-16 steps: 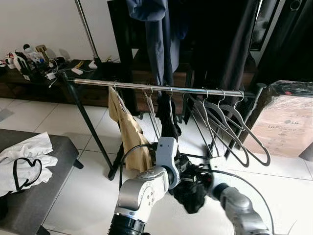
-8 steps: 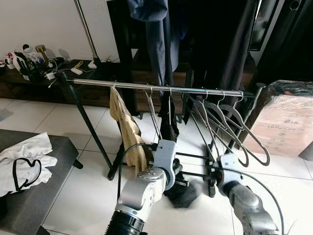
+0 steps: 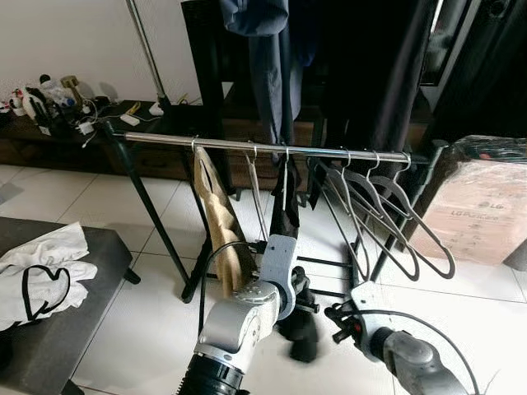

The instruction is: Hang hanger

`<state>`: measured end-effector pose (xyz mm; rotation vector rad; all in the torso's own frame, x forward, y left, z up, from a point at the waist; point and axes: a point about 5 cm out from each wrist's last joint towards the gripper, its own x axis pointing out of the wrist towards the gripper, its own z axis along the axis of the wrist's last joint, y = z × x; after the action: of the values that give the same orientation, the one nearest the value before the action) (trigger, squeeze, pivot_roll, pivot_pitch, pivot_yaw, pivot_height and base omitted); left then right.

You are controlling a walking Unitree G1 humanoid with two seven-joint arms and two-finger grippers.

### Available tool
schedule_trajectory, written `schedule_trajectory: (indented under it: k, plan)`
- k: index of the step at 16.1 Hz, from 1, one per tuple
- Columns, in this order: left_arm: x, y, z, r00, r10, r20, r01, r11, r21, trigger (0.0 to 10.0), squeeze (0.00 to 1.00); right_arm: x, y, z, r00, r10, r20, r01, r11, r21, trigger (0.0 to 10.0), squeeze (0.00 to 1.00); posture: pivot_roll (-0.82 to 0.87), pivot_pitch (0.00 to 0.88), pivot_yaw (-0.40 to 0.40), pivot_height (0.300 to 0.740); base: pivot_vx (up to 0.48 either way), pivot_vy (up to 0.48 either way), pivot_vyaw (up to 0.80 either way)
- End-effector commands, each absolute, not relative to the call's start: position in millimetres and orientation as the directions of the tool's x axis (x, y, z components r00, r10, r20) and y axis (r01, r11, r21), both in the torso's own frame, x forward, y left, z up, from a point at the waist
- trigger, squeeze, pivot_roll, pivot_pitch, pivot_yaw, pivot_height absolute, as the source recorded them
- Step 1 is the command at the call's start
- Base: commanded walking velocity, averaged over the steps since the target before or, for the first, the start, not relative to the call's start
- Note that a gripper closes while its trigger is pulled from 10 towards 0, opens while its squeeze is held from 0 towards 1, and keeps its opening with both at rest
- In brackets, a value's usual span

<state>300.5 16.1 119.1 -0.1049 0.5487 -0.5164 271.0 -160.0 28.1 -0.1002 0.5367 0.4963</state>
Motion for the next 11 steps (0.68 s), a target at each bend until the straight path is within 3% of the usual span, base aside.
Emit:
schedule_trajectory:
  k: [1,3,11]
  plan:
    - [300.1,13.1,121.6,0.720,-0.520,-0.459,0.444,0.854,-0.271,10.0,0.00,268.8,-150.9,38.9,0.726,0.515,-0.457,-0.528,0.842,0.109,10.0,1.00,-0.05,0.085,0.037,0.740,0.000,0.000,0.00]
    - [300.9,12.1,124.0,0.716,-0.533,-0.450,0.443,0.846,-0.297,10.0,0.00,265.2,-144.5,44.3,0.686,0.580,-0.439,-0.587,0.798,0.138,10.0,1.00,-0.06,0.086,0.039,0.740,0.000,0.000,0.00]
    - [300.5,8.8,128.0,0.713,-0.551,-0.434,0.447,0.834,-0.325,10.0,0.00,272.7,-150.4,44.1,0.735,0.542,-0.408,-0.573,0.817,0.055,10.0,1.00,-0.05,0.088,0.038,0.740,0.000,0.000,0.00]
